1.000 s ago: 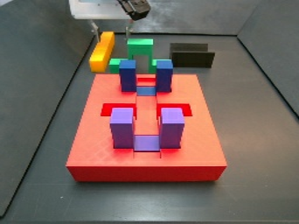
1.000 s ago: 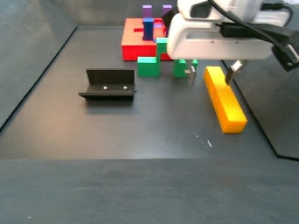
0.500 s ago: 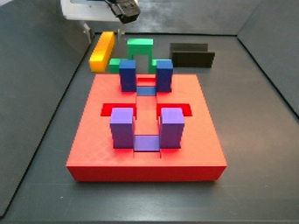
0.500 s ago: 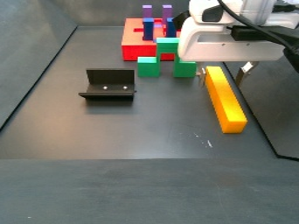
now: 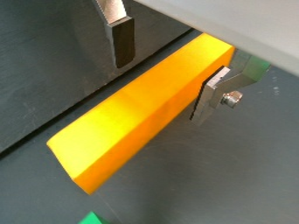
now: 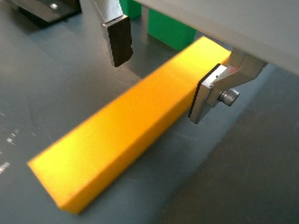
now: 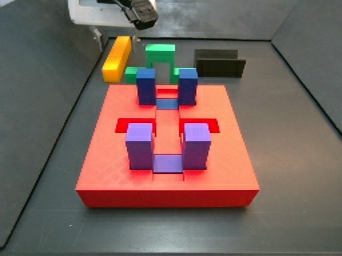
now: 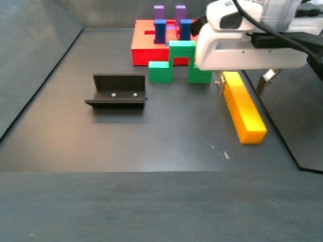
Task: Pick up the yellow object. Move up. Move to above the board. Insert the yellow object.
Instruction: Pick up the yellow object.
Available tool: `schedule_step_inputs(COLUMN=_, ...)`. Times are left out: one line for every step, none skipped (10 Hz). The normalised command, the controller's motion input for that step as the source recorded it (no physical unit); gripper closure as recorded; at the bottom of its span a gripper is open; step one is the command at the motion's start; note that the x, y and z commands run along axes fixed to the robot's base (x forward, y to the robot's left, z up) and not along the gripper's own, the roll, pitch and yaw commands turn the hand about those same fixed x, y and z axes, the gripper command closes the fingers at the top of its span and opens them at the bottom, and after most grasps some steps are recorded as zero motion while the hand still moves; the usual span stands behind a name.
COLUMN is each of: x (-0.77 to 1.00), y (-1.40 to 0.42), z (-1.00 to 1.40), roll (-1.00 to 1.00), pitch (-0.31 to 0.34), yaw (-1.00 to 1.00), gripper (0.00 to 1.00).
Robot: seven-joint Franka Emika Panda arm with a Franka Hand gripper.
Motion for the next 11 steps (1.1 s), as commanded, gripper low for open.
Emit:
schedule_step_inputs(x=-0.17, y=0.0, z=-0.23, roll=0.0, pitch=-0.02, yaw=-0.1, gripper=0.0)
schedule_step_inputs(x=-0.16, y=0.0, z=-0.22, roll=0.0, pitch=-0.027, yaw=-0.09, gripper=0.0)
schedule_step_inputs(x=-0.12, y=0.01, z=-0.21, roll=0.0, pitch=-0.03, yaw=-0.07, gripper=0.0)
schedule_step_inputs(x=0.0, y=0.0, z=-0.18, roll=0.0, pitch=-0.04, yaw=0.0, gripper=0.0)
schedule_step_inputs(x=0.31, y=0.0, z=-0.12, roll=0.0, pitch=-0.034, yaw=0.02, gripper=0.0)
schedule_step_inputs(x=0.27, y=0.07, z=-0.16, roll=0.0, pitch=-0.026, yaw=0.02, gripper=0.0)
schedule_step_inputs(x=0.13, y=0.08, z=-0.2, roll=0.0, pitch=-0.024, yaw=0.0, gripper=0.0)
schedule_step_inputs(x=0.0, y=0.05, z=-0.19, roll=0.0, pitch=-0.021, yaw=0.0, gripper=0.0)
schedule_step_inputs(x=-0.06, y=0.0, z=-0.07, roll=0.0, pitch=-0.007, yaw=0.0, gripper=0.0)
schedule_step_inputs(x=-0.11, y=0.0, z=0.0, roll=-0.02, pitch=-0.004, yaw=0.0, gripper=0.0)
schedule_step_inputs(x=-0.04, y=0.0, z=-0.02, roll=-0.03, pitch=-0.03, yaw=0.0, gripper=0.0)
